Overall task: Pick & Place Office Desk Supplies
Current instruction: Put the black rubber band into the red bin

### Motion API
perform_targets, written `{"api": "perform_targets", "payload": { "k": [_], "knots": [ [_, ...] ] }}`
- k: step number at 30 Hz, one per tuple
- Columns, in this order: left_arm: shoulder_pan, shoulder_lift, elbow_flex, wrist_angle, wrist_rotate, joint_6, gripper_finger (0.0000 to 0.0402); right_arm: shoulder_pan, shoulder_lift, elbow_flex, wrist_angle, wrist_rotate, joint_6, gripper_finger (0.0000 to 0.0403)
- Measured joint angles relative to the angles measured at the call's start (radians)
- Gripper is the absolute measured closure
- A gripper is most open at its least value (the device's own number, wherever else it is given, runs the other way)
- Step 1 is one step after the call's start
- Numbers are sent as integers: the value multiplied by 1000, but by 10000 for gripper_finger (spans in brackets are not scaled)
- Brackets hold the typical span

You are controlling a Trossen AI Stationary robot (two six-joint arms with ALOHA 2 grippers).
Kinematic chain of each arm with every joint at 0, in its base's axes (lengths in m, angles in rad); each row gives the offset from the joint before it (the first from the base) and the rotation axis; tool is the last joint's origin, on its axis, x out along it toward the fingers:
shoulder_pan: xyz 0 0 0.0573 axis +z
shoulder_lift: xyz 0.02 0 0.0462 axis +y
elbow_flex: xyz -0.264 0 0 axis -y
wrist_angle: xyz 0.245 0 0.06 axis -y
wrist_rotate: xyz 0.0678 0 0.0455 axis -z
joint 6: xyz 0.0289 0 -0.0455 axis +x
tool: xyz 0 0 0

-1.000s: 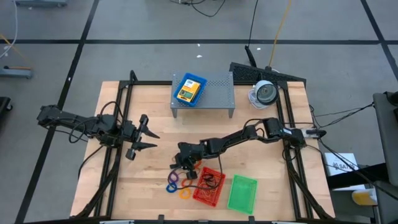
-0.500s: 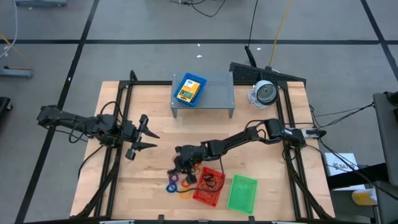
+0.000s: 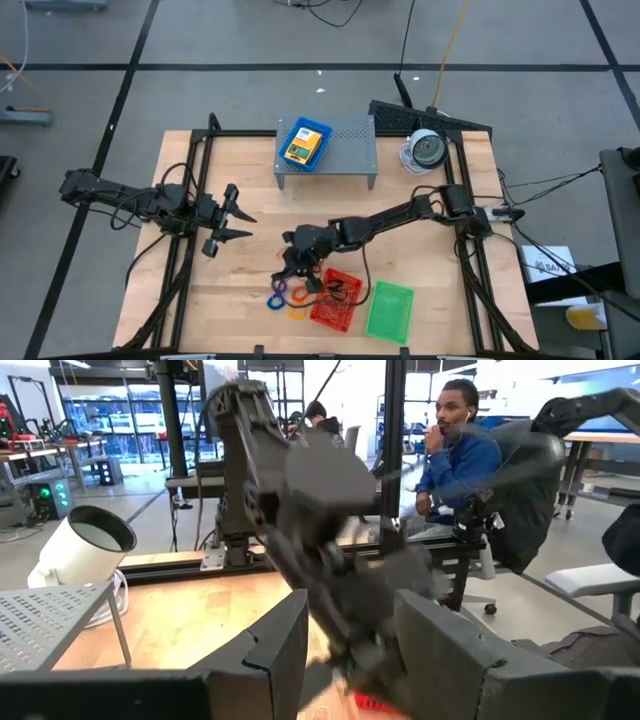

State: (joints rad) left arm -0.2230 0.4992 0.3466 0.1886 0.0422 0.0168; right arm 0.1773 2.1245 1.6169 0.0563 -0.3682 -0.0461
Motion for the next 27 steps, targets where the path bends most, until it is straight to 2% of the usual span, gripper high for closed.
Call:
{"api": "perform_targets", "payload": {
  "k": [4, 10, 12, 17, 22, 27],
  "knots": [
    [0, 0, 0, 2, 0, -1, 245, -8, -83, 0, -161, -128, -27, 402],
    [0, 0, 0, 7, 0, -12, 245, 15, -201, 0, -448, -131, -89, 402],
    [0, 0, 0, 18, 0, -17, 245, 26, -235, -28, -483, -127, -89, 402],
    [0, 0, 0, 30, 0, -18, 245, 61, -310, -203, -403, -49, -35, 402],
    [0, 0, 0, 32, 0, -18, 245, 67, -362, -404, -169, -50, 67, 401],
    [0, 0, 0, 33, 0, -18, 245, 66, -415, -531, -23, -50, 132, 399]
  ]
}}
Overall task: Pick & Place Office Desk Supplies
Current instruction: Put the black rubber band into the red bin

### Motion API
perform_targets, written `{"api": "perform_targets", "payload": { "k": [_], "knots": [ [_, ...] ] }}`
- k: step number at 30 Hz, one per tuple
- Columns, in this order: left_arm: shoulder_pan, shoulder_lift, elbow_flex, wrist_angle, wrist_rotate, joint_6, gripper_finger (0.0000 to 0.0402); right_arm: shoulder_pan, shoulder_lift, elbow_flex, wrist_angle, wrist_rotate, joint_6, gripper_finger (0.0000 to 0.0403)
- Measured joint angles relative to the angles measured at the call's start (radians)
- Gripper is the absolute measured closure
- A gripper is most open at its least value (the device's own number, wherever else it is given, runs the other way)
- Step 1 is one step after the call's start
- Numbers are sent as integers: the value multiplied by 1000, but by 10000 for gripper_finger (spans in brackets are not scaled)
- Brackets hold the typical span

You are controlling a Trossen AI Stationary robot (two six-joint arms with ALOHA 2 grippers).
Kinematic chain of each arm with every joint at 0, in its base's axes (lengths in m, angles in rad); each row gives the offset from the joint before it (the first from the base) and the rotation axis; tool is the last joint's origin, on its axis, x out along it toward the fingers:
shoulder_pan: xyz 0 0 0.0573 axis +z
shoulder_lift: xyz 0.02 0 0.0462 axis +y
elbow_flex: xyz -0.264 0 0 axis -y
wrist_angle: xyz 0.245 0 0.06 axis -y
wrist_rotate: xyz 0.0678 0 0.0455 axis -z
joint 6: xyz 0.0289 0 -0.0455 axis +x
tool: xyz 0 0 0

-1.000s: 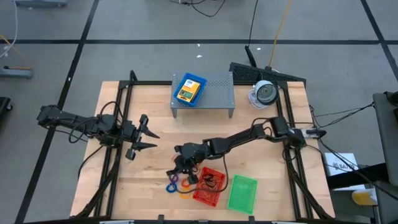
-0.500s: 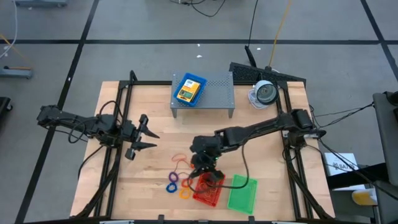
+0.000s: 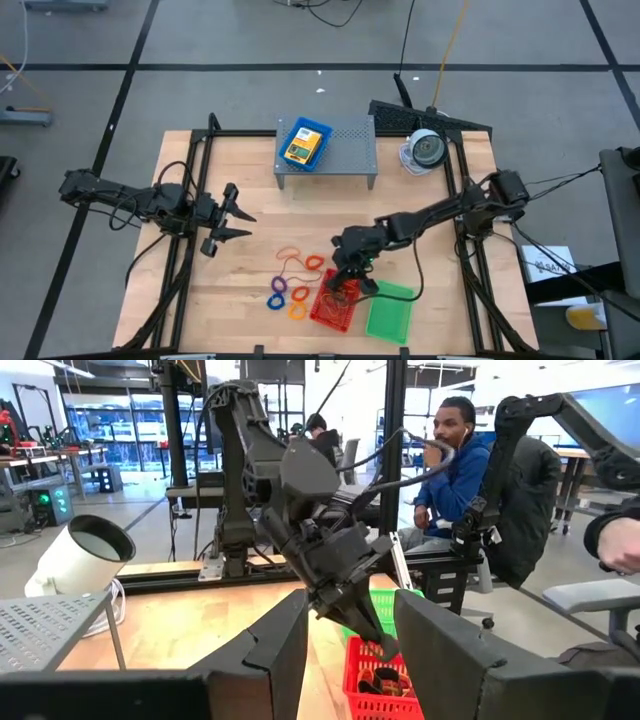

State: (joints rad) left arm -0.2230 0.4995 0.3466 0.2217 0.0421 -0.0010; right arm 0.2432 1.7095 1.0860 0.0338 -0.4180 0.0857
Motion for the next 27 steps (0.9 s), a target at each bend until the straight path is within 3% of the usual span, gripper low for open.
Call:
{"api": "perform_targets", "payload": {
  "k": [9, 17, 27],
  "knots": [
    [0, 0, 0, 0, -4, 4, 245, 12, -17, -115, 119, -1, 10, 396],
    [0, 5, 0, -1, -66, -2, 245, 20, -17, -190, 406, -2, 41, 367],
    [0, 51, 0, 26, -79, -4, 245, 34, -17, -218, 405, -2, 64, 301]
  ]
}}
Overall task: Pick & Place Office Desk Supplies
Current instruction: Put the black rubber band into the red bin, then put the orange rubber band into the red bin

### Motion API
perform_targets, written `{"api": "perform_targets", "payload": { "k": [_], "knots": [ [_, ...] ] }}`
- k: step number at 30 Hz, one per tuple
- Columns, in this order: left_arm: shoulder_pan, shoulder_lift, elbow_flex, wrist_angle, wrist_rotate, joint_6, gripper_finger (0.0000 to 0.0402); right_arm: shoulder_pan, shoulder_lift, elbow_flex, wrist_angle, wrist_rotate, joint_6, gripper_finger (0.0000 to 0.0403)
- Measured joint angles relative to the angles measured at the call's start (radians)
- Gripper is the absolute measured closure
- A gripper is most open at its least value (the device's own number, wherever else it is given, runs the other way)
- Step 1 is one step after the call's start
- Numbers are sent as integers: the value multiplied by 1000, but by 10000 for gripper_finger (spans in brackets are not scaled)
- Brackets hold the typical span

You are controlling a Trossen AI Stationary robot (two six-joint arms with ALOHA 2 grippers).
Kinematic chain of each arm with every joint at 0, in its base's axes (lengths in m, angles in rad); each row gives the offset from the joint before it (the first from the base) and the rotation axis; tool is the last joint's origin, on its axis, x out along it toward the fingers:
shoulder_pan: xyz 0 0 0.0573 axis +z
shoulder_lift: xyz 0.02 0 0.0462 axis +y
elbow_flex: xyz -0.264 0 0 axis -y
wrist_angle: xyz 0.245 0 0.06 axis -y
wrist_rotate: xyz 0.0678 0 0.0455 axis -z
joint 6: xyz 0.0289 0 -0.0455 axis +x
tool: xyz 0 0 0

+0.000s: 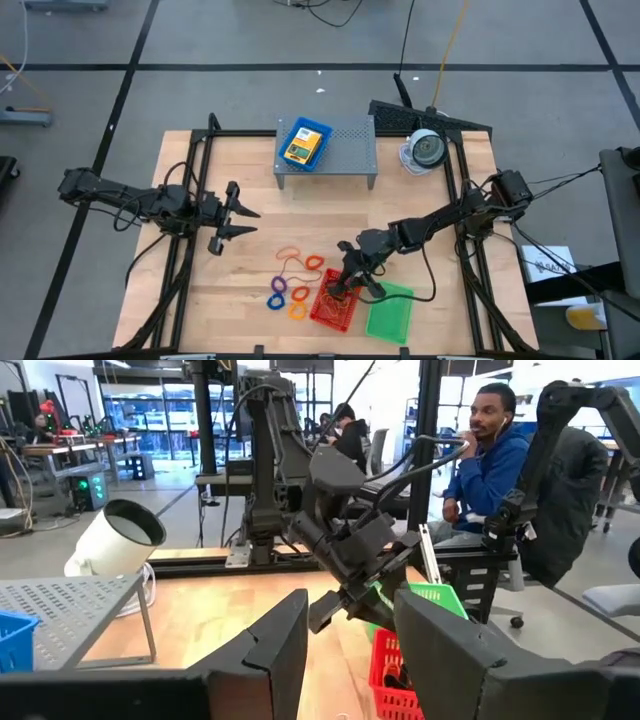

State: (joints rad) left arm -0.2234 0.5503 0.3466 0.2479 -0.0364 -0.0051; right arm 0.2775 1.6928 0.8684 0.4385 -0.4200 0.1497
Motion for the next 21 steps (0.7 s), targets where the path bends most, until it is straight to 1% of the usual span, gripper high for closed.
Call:
{"api": "perform_targets", "payload": {
  "k": [7, 11, 13, 15, 18, 21],
  "knots": [
    [0, 62, 0, 71, 0, 0, 245, 12, 0, 0, 7, 5, -5, 269],
    [0, 104, 0, 115, 0, -14, 245, 13, 0, 0, 23, 32, -8, 266],
    [-2, 151, 0, 131, -2, -26, 245, 13, 0, 0, 58, 32, -9, 267],
    [0, 197, 0, 149, -32, -34, 245, 12, 0, 0, 120, 32, -27, 269],
    [4, 253, 6, 182, -115, -81, 245, 12, -2, 0, 219, 31, -85, 269],
    [24, 292, 23, 147, -124, -109, 245, 11, -38, -1, 271, 31, -128, 268]
  ]
}}
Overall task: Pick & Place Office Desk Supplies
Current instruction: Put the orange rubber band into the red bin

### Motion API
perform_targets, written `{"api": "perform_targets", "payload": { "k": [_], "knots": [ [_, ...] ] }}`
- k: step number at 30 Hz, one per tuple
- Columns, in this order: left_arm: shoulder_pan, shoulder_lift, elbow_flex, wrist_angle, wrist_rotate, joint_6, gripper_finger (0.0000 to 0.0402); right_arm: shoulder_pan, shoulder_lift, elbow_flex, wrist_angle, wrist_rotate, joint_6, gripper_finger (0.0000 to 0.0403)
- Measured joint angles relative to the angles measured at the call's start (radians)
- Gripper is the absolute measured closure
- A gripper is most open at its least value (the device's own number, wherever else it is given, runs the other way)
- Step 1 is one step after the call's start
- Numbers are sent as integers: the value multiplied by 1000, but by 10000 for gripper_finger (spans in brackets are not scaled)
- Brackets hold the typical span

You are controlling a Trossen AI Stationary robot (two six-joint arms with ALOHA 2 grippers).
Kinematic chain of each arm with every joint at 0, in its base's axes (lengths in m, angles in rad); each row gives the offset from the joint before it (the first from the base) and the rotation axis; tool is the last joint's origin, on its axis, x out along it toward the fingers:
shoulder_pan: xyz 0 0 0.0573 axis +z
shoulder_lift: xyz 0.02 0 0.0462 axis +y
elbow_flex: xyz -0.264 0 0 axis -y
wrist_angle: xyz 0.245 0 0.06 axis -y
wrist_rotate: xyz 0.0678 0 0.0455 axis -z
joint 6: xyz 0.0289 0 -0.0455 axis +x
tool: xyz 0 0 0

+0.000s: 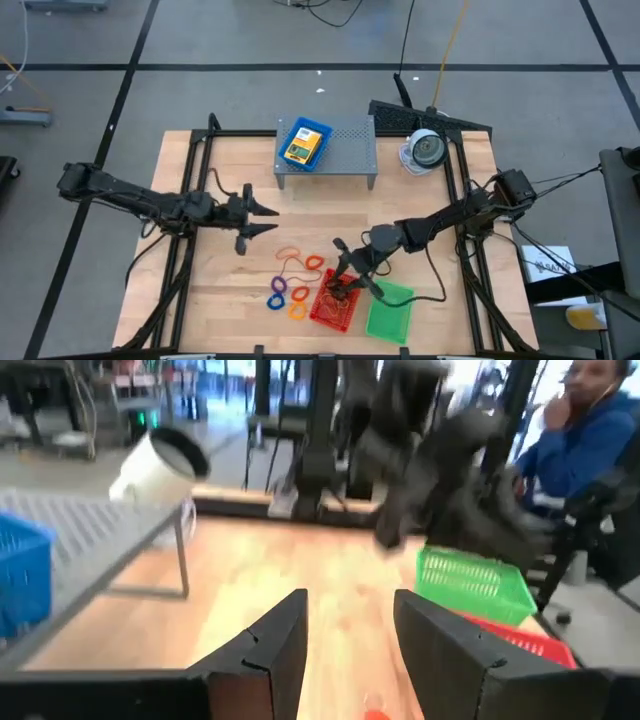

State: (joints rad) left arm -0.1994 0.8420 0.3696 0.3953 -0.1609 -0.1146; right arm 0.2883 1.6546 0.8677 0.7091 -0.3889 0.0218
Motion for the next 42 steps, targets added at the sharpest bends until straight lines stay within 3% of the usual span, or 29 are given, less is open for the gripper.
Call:
{"api": "perform_targets", "payload": {
  "k": [4, 10, 16, 21, 24, 33, 37, 42],
  "knots": [
    [36, 28, 74, -112, 40, -49, 245, -10, -85, 0, -5, 2, -51, 270],
    [68, 75, 282, -510, 59, -136, 245, -28, -213, 1, -79, 34, -119, 268],
    [68, 171, 452, -865, 59, -228, 245, -32, -278, 1, -304, 319, -203, 272],
    [68, 281, 521, -1070, 114, -344, 245, -32, -287, 0, -336, 572, -221, 270],
    [58, 355, 524, -1120, 167, -419, 245, -32, -290, 1, -346, 650, -240, 267],
    [30, 580, 524, -1074, 280, -533, 245, -32, -311, 1, -348, 684, -247, 267],
    [28, 641, 524, -1073, 276, -573, 245, -31, -324, 1, -374, 707, -243, 264],
    [25, 693, 581, -1110, 188, -619, 245, -31, -324, 1, -386, 707, -241, 264]
  ]
}}
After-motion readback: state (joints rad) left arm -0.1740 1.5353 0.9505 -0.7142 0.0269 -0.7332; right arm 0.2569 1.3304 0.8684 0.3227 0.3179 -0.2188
